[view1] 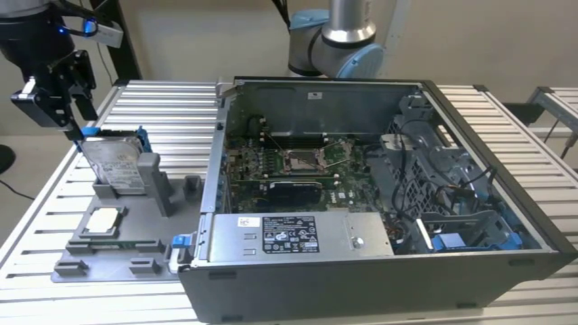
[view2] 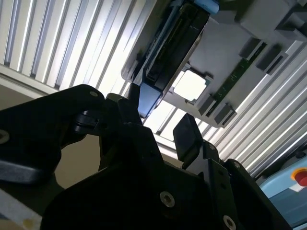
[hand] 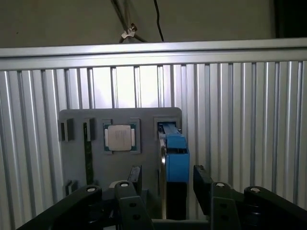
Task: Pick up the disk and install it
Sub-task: 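Pick up the disk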
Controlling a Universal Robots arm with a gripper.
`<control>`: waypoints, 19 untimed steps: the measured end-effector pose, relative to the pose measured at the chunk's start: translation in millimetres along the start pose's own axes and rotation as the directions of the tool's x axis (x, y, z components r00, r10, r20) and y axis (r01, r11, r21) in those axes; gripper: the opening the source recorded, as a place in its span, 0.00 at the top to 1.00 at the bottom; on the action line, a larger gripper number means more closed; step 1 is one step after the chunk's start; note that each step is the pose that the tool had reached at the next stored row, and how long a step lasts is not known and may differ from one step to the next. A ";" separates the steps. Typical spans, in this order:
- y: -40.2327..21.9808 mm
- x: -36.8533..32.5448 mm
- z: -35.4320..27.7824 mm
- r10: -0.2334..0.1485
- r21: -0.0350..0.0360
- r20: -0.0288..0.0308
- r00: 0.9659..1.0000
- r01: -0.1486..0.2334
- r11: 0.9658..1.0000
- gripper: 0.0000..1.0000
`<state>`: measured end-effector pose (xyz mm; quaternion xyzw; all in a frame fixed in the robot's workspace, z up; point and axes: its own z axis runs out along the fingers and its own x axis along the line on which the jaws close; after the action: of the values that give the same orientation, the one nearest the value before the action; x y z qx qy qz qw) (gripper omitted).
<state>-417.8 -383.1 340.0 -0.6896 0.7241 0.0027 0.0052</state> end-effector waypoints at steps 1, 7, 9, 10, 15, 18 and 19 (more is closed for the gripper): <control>0.0 0.0 0.6 0.000 0.000 0.000 1.000 0.000 1.000 0.00; 0.1 -0.7 6.3 0.000 0.000 0.000 1.000 0.000 1.000 0.00; 0.1 -1.5 8.2 0.000 0.000 0.000 1.000 0.000 1.000 0.00; 0.2 -1.9 9.3 0.000 0.000 0.000 1.000 0.000 1.000 0.00; 0.3 -5.0 15.9 -0.001 0.000 0.000 1.000 0.001 1.000 0.00; 0.3 -5.8 21.0 -0.004 0.000 0.000 1.000 0.004 1.000 0.00; 0.4 -5.9 22.7 -0.005 0.000 0.000 1.000 0.005 1.000 0.00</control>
<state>-417.8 -376.9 317.3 -0.6913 0.7226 0.0027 0.0051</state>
